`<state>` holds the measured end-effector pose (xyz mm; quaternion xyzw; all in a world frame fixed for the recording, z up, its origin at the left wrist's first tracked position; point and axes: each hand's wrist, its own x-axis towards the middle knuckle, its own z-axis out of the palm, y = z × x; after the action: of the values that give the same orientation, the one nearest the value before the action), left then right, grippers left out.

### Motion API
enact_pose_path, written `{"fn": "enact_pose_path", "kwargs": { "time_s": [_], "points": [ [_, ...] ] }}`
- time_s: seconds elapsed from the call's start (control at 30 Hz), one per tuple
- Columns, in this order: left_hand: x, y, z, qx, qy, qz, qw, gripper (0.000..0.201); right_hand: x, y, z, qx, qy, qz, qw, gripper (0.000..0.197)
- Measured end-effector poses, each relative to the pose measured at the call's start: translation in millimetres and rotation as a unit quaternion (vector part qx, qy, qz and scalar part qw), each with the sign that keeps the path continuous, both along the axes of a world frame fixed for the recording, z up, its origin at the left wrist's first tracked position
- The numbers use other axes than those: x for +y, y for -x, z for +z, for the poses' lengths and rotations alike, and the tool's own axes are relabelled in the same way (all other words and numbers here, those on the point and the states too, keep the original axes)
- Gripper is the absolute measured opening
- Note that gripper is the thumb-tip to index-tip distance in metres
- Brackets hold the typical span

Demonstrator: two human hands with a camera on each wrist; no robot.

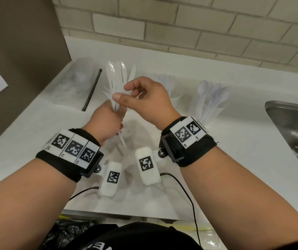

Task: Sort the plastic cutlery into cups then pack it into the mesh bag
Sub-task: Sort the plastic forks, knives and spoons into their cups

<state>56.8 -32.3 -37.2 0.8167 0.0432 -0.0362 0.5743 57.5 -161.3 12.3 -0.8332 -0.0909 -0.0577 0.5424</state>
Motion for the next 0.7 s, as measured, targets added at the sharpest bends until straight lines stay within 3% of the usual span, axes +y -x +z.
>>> {"fn": "enact_pose_path", "kwargs": {
  "time_s": [0.17,0.37,0.57,0.7],
  "points": [
    [-1.2,-0.3,-5.3,0.002,-0.066,-0.003,0.998,0.03,4.3,-6.4,-4.0,-0.014,0.026,0.0,1.0,0.012],
    [1.9,-2.4,-1.3,-0.018,-0.108,-0.013,0.994,0.025,10.3,-13.8,0.3,-0.039,0.04,-0.029,0.998,0.015],
    [15.6,-8.7,1.5,-0.006,-0.112,-0.001,0.994,0.028,7.0,-34.4,35.6,-0.059,-0.066,-0.063,0.994,0.014],
    [29.6,-10.3,-4.0,0.006,-0.061,0.013,0.998,0.028,-0.1,-55.7,63.0,-0.125,-0.202,-0.106,0.966,0.019]
  ]
}}
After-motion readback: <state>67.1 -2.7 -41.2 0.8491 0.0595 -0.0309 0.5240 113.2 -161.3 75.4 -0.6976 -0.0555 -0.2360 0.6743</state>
